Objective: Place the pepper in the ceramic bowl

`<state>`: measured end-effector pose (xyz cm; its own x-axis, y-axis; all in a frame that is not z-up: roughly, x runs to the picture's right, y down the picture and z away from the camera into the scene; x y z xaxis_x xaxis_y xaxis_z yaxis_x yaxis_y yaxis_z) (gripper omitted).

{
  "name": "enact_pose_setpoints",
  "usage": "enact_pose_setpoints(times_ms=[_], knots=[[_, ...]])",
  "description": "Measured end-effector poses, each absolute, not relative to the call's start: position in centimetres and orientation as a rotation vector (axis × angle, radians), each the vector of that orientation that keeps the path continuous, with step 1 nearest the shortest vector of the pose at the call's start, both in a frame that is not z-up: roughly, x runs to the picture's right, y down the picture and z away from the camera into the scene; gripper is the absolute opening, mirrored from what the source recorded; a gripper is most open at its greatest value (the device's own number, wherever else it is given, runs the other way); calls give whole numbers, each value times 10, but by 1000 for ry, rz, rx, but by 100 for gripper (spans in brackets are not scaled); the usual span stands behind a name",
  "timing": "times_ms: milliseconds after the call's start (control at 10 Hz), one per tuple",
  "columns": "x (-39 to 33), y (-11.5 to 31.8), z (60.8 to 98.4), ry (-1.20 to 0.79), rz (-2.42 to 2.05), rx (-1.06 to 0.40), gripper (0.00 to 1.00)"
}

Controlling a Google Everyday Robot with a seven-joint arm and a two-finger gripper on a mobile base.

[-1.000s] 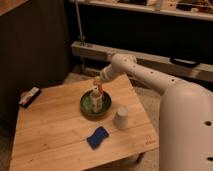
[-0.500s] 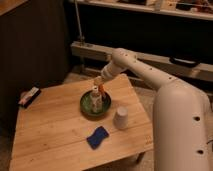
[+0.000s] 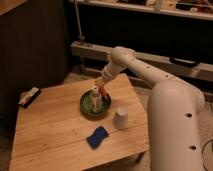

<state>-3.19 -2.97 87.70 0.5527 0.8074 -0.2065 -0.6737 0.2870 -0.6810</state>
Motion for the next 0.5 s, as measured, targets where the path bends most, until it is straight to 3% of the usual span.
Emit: enact_pose_setpoints(times_ms=[500], knots=[[-30, -30, 877, -189, 999, -804, 80]])
